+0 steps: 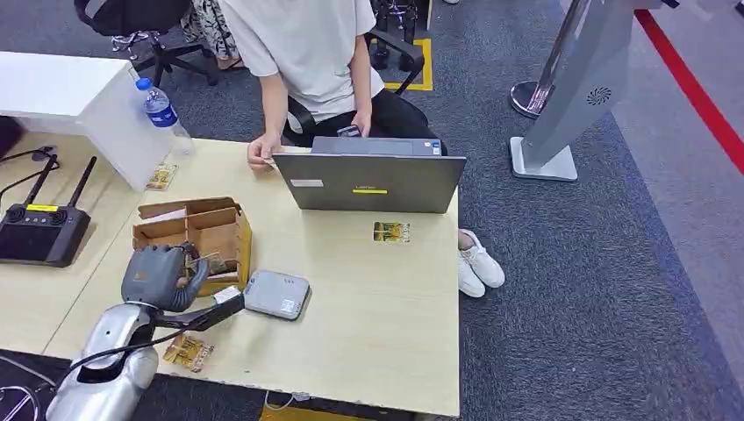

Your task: Pass the card to the sensor for recognition and then transmit it.

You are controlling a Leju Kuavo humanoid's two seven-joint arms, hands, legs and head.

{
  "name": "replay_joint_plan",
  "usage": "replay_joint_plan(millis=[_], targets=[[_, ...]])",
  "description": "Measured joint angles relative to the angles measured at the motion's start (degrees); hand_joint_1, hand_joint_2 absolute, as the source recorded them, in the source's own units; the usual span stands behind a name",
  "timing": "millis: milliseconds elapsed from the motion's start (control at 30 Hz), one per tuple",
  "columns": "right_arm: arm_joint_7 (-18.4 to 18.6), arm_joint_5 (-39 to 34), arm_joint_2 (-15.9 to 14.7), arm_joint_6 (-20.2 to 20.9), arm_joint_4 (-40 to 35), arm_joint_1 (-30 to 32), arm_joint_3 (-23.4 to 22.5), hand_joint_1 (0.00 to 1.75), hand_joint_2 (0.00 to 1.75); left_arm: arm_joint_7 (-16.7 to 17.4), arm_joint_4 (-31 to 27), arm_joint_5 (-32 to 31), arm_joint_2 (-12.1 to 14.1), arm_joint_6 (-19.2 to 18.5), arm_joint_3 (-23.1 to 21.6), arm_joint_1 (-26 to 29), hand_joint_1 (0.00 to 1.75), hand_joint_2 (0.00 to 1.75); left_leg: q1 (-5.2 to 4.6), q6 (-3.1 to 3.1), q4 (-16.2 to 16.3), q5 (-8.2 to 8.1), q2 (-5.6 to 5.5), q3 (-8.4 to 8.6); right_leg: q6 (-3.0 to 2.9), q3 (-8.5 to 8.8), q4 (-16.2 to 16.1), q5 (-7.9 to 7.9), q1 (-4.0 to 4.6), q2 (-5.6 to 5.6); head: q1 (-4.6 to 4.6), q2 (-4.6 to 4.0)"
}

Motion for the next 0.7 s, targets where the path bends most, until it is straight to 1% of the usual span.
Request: replay_joint_plan(millis=[167,300,367,400,467,567,600,700], targets=[[-0.5,-0.5,0.0,-0.1,0.0,0.2,-0.9,0.0,1.75,0.0,-11.7,0.5,0.4,-1.9,0.0,2.2,1.75,0.0,0.0,0.0,0.0,-0.01,-0.01,-0.01,0.0,-0.01,0.0,0.0,0.0,0.0,0.0,0.0],[-1.0,-1.2,0.0,-0.3,0.0,0.5,-1.4,0.0,1.75,-0.3,-22.3,2.7,1.7,-4.2,-0.2,2.8,1.75,0.0,0.0,0.0,0.0,0.0,0.0,0.0,0.0,-0.03,0.0,0.0,0.0,0.0,-0.02,0.0],[-1.0,-1.0,0.0,-0.3,0.0,0.5,-1.7,0.0,1.75,-0.4,-26.8,3.6,2.4,-4.3,-0.2,2.8,1.75,0.0,0.01,0.0,0.0,0.0,0.01,0.01,0.0,-0.04,0.0,0.0,0.01,0.01,-0.02,0.0],[-1.1,-0.8,0.0,-0.2,0.0,0.5,-1.7,0.0,1.75,-0.3,-28.8,4.0,2.6,-4.6,-0.2,2.4,1.75,0.0,0.01,0.0,0.0,0.0,0.01,0.02,0.0,-0.05,0.0,0.0,0.01,0.0,-0.04,0.0],[-1.1,-0.4,0.0,-0.2,0.0,0.5,-1.7,0.0,1.75,0.8,-31.8,4.2,2.7,-7.1,-0.5,0.1,1.75,0.0,0.01,0.04,0.0,0.05,-0.08,-0.01,0.0,-0.03,0.0,0.01,0.01,-0.07,0.0,0.0],[-1.1,0.1,0.0,-0.2,0.0,0.3,-1.7,0.0,1.75,2.8,-33.9,4.0,2.8,-10.2,-0.7,-3.9,1.75,0.0,0.01,0.03,0.0,0.07,-0.06,0.01,-0.03,0.0,0.0,0.07,0.01,-0.07,0.0,0.0],[-1.1,0.4,0.0,-0.2,0.0,0.3,-1.7,0.0,1.75,3.0,-33.9,4.1,2.8,-10.8,-0.7,-4.9,0.0,1.75,0.01,0.01,0.0,0.09,-0.06,0.01,-0.04,0.0,0.0,0.08,0.01,-0.06,0.0,0.0],[-1.1,0.8,0.2,-0.2,0.0,0.2,-1.7,0.0,1.75,3.5,-33.7,4.2,2.9,-12.5,-0.8,-6.6,0.0,1.75,0.01,0.01,0.0,0.1,-0.04,0.02,-0.04,0.0,0.0,0.09,0.01,-0.03,0.0,0.0]])
